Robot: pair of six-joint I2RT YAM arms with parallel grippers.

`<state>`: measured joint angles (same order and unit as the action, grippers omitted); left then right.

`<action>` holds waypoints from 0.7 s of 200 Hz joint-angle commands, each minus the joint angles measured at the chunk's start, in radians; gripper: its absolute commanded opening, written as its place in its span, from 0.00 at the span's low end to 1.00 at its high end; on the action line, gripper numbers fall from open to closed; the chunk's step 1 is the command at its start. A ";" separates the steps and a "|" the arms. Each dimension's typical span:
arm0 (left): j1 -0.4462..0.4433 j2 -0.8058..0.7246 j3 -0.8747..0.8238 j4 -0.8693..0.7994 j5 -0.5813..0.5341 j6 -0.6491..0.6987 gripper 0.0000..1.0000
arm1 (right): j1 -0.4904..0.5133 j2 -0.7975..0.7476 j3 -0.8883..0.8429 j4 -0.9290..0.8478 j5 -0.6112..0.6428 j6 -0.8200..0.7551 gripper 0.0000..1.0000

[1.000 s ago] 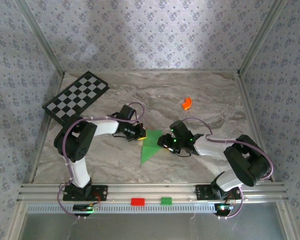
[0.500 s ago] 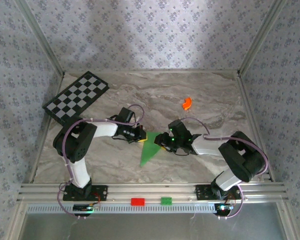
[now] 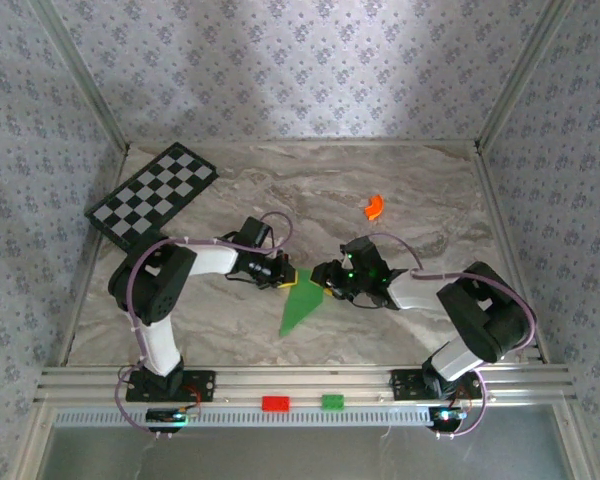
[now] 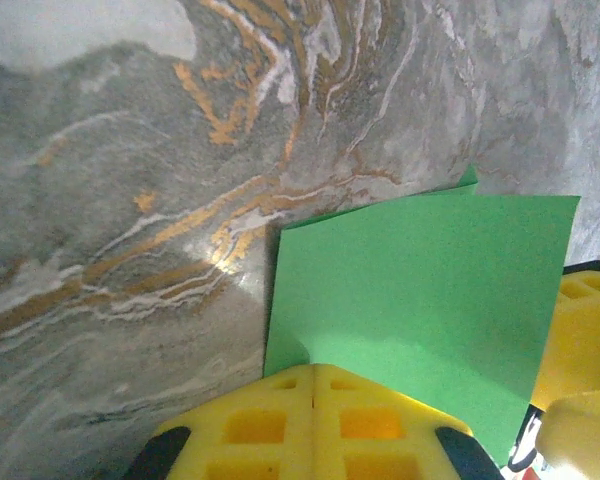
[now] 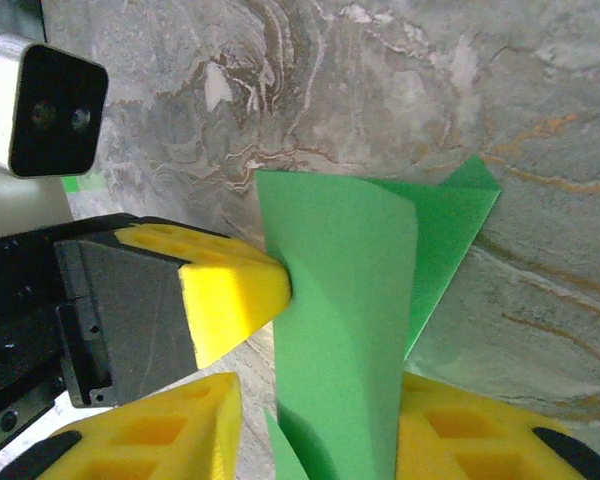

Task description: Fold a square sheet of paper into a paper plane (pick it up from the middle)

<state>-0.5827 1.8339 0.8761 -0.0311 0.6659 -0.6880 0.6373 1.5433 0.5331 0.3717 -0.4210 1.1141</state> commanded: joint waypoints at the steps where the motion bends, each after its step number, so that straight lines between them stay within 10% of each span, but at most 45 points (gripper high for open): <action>1: -0.011 0.028 0.008 -0.044 0.000 0.023 0.03 | -0.006 0.012 0.001 -0.021 -0.016 -0.007 0.37; 140: -0.014 -0.015 0.005 -0.038 0.002 0.012 0.11 | -0.019 0.013 0.030 -0.117 -0.030 -0.057 0.01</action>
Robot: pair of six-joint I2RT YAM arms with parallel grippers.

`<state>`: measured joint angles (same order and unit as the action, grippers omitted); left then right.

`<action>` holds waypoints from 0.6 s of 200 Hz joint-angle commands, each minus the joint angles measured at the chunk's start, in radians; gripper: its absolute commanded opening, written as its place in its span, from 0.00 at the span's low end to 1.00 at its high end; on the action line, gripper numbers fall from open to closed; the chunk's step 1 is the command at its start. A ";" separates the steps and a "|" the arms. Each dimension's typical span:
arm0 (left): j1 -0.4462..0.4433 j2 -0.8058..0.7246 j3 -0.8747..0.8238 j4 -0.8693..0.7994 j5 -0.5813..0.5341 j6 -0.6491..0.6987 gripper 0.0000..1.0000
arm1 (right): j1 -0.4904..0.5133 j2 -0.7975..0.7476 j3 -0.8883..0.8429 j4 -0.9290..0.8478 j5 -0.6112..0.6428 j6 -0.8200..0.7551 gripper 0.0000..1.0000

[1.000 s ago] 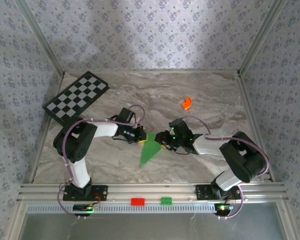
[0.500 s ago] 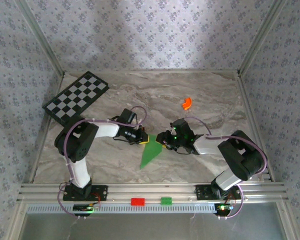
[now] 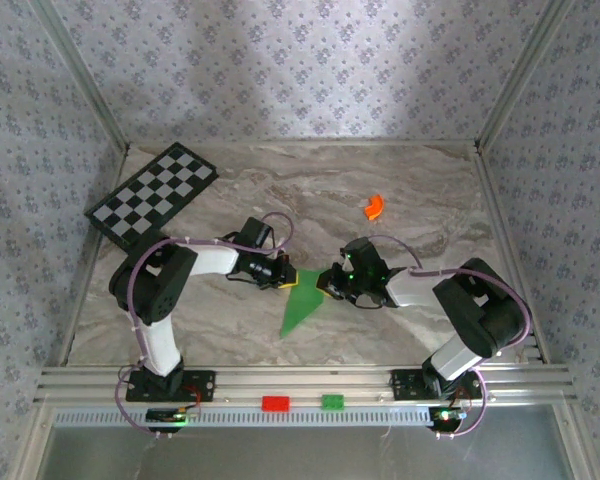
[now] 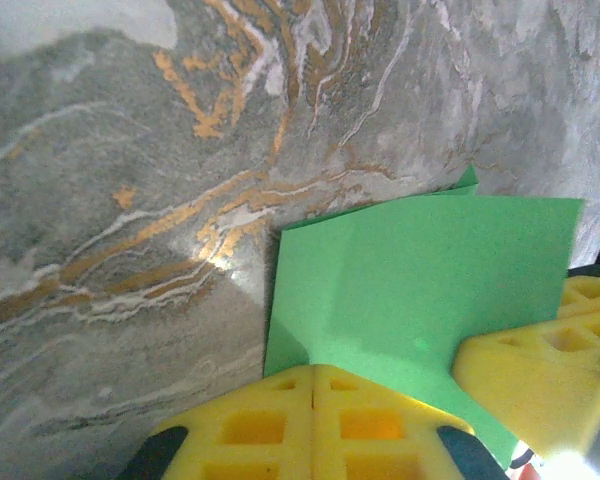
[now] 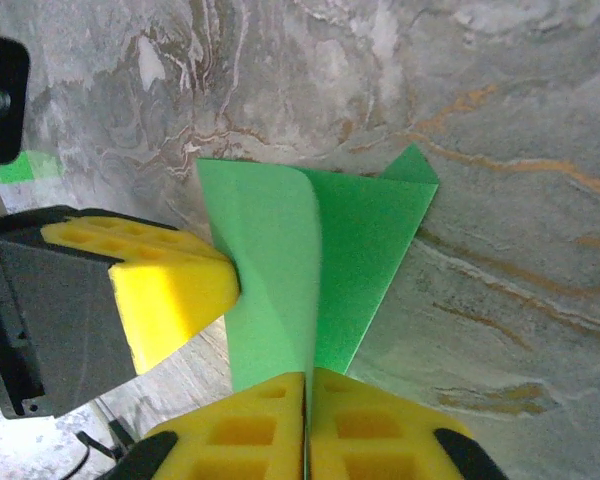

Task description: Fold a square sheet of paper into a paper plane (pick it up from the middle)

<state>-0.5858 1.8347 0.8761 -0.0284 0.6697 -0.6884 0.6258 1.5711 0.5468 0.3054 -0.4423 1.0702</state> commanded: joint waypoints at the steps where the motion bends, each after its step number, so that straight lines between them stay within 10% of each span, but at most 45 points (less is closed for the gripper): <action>1: -0.011 -0.017 0.005 -0.040 -0.003 0.012 0.11 | -0.008 -0.015 0.016 -0.052 -0.008 -0.014 0.01; 120: -0.172 -0.466 -0.169 -0.180 -0.396 0.150 0.37 | -0.003 -0.086 -0.051 0.037 0.106 0.172 0.00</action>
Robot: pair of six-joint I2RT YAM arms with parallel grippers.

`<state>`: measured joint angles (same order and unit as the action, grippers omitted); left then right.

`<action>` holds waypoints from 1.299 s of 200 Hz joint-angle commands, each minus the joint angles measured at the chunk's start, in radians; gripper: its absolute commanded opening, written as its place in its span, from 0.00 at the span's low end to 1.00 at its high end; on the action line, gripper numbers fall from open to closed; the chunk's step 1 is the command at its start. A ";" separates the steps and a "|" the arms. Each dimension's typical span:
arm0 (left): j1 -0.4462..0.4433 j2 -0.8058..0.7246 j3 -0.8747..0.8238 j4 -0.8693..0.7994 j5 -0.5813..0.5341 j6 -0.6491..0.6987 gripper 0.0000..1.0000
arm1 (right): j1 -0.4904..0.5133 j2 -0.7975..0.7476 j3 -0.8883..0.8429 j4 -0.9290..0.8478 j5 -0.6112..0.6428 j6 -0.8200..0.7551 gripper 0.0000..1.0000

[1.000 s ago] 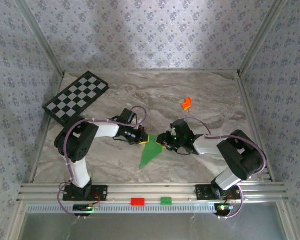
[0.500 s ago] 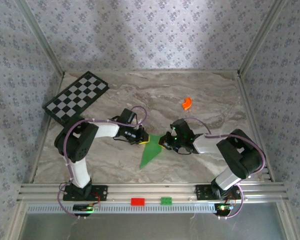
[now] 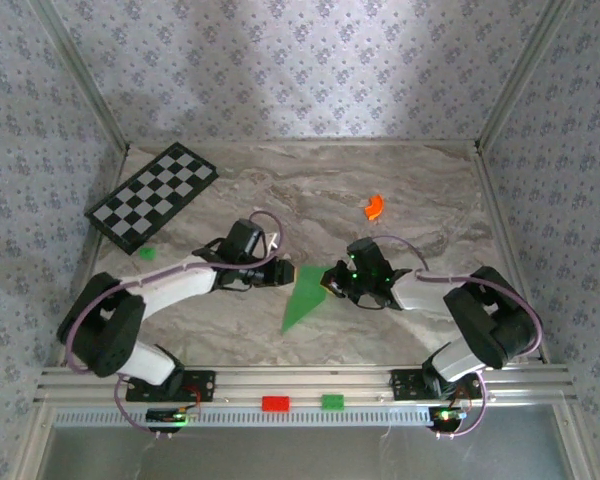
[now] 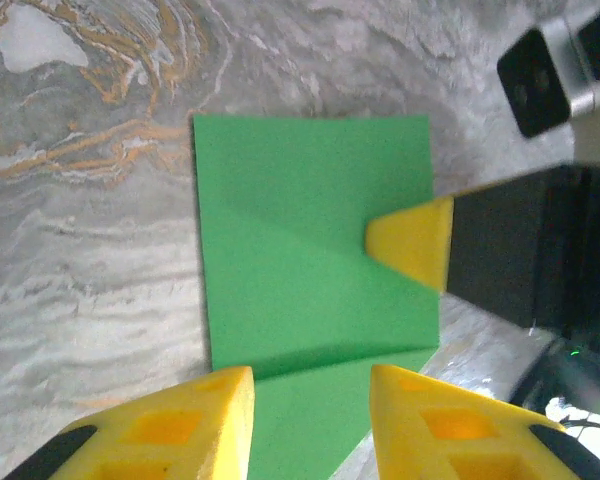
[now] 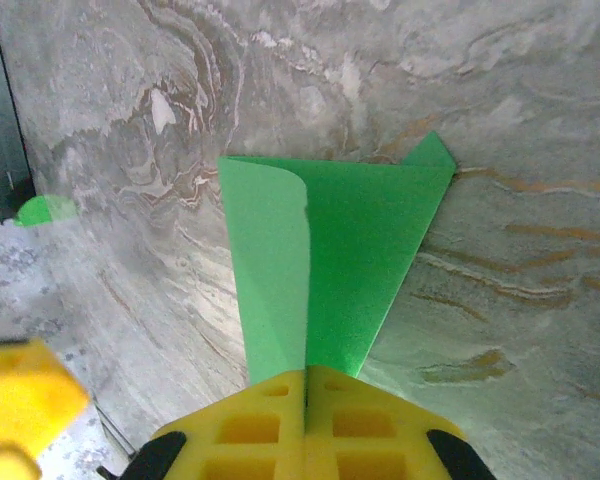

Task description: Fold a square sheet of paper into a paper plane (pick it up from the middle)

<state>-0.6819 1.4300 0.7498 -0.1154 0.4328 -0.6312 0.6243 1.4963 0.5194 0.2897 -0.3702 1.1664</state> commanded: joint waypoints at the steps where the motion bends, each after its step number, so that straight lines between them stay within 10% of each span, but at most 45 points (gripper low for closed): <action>1: -0.080 -0.065 -0.044 -0.095 -0.166 0.094 0.37 | -0.001 -0.011 -0.024 0.054 0.034 0.077 0.00; 91: -0.471 0.012 0.013 -0.206 -0.631 0.231 0.50 | 0.025 0.016 0.009 0.042 0.040 0.103 0.00; 260: -0.554 0.184 0.114 -0.266 -0.794 0.274 0.32 | 0.028 0.024 0.031 0.045 0.027 0.112 0.00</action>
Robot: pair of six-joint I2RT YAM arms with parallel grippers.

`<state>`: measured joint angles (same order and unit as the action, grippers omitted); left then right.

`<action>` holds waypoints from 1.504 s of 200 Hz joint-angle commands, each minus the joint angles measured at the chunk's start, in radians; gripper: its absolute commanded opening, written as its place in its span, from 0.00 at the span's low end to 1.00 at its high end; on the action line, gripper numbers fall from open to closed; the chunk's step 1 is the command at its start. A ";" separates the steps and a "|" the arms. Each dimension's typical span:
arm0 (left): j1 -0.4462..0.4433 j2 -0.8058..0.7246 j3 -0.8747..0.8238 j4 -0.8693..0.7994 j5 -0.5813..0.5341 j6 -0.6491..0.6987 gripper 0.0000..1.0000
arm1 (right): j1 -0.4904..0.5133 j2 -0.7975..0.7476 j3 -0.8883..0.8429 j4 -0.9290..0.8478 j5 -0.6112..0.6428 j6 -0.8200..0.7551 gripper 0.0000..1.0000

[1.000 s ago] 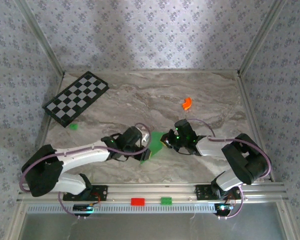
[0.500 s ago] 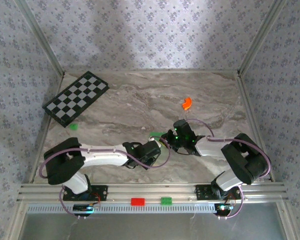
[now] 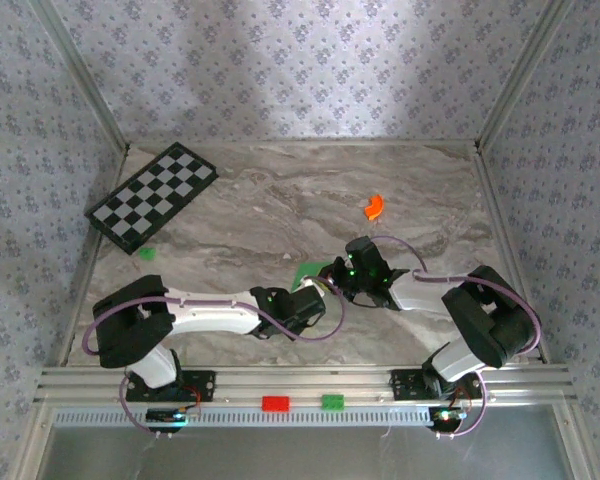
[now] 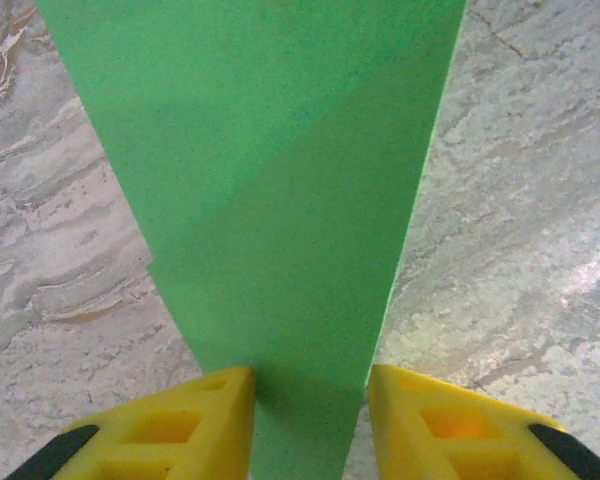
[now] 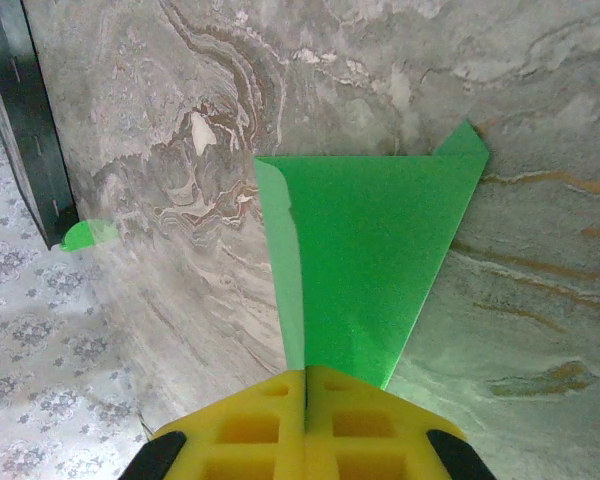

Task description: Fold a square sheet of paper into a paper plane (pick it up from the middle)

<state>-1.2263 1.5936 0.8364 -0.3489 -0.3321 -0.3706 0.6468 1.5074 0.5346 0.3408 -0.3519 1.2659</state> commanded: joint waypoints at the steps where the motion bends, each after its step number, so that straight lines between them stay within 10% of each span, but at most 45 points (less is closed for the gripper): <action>1: -0.009 0.020 0.027 -0.033 -0.029 0.013 0.32 | 0.006 0.013 0.016 -0.006 0.008 0.012 0.00; 190: -0.010 0.008 0.009 -0.036 -0.059 0.005 0.09 | -0.001 0.012 0.006 -0.001 0.004 0.013 0.01; 301: 0.051 0.029 0.047 -0.067 0.063 0.006 0.02 | -0.137 -0.277 0.005 -0.559 0.113 -0.226 0.43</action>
<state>-1.2015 1.6123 0.8433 -0.3828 -0.3447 -0.3668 0.5457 1.3109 0.5358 0.0063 -0.2974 1.1328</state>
